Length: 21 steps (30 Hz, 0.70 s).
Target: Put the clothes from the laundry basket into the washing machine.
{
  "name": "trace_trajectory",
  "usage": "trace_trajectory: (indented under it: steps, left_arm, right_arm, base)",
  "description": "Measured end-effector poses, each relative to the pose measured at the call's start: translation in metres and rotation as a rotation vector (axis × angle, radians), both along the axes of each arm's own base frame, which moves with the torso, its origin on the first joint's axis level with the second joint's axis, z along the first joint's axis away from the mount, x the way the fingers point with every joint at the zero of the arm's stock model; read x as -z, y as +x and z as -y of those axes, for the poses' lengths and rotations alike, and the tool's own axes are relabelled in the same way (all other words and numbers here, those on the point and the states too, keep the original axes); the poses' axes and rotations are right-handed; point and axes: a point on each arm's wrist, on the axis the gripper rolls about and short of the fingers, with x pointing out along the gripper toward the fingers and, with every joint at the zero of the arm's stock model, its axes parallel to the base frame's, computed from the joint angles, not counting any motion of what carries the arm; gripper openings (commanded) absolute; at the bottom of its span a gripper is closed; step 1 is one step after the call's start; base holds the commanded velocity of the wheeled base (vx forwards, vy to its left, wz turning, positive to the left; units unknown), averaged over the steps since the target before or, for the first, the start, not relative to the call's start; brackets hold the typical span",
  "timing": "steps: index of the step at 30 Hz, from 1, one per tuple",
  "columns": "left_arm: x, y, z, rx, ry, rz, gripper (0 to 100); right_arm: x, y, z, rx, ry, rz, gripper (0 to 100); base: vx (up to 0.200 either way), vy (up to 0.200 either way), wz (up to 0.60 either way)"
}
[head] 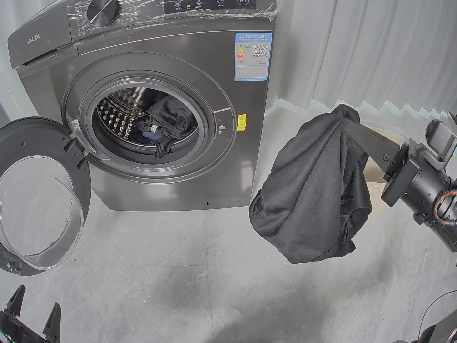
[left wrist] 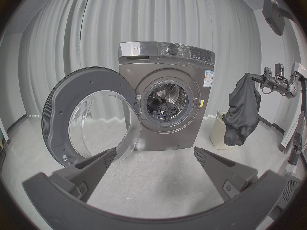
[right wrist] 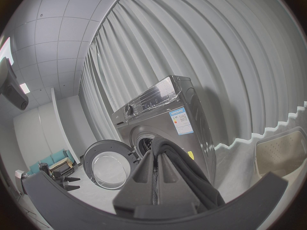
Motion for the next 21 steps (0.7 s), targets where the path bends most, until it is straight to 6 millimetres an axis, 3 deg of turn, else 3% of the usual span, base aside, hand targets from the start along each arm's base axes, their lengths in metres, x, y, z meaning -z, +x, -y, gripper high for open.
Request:
trace_trajectory:
  steps: [17, 21]
  left_arm:
    - [0.0, 0.0, 0.0, 0.003, 0.022, 0.002, 100]
    - [0.0, 0.0, 0.0, 0.001, 0.038, 0.002, 100]
  right_arm:
    - [0.008, 0.007, -0.018, -0.039, -0.029, -0.031, 0]
    - [0.005, 0.012, -0.029, -0.036, -0.021, -0.031, 0]
  base:
    - [0.0, 0.2, 0.0]
    - [0.0, 0.0, 0.0]
